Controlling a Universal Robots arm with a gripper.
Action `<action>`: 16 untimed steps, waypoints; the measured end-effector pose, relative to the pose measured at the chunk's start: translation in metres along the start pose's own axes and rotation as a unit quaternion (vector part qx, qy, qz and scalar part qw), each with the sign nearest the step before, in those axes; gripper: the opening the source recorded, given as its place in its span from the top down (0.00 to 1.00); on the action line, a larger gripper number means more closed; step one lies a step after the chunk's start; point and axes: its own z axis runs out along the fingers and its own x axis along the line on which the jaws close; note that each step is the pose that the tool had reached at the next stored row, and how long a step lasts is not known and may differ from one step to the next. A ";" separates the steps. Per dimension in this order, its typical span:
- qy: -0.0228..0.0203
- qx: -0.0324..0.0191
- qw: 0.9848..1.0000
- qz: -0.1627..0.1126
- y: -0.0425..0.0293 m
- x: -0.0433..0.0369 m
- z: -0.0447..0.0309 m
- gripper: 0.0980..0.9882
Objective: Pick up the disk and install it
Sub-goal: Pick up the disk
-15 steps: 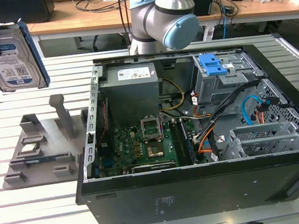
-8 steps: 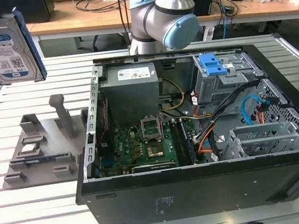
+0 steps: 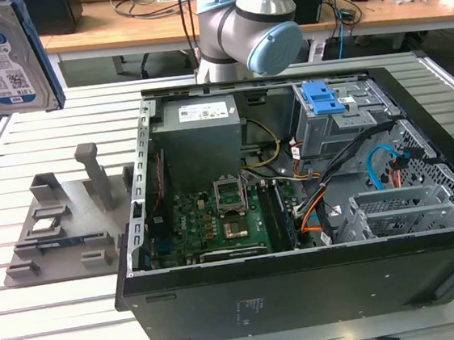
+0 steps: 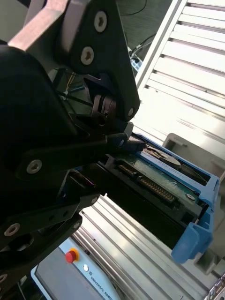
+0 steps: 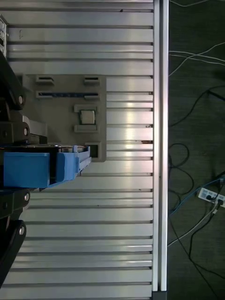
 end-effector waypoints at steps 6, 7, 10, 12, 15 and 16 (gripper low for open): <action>0.000 0.000 1.000 0.000 0.0007 -0.0003 -0.0177 0.70; 0.000 0.000 1.000 0.000 0.0008 -0.0004 -0.0203 0.70; 0.000 0.000 1.000 0.000 0.0012 -0.0005 -0.0295 0.70; 0.000 0.000 1.000 0.000 0.0014 -0.0006 -0.0355 0.70; 0.000 0.000 1.000 0.000 0.0018 -0.0008 -0.0449 0.70; 0.000 0.000 1.000 0.000 0.0019 -0.0008 -0.0472 0.70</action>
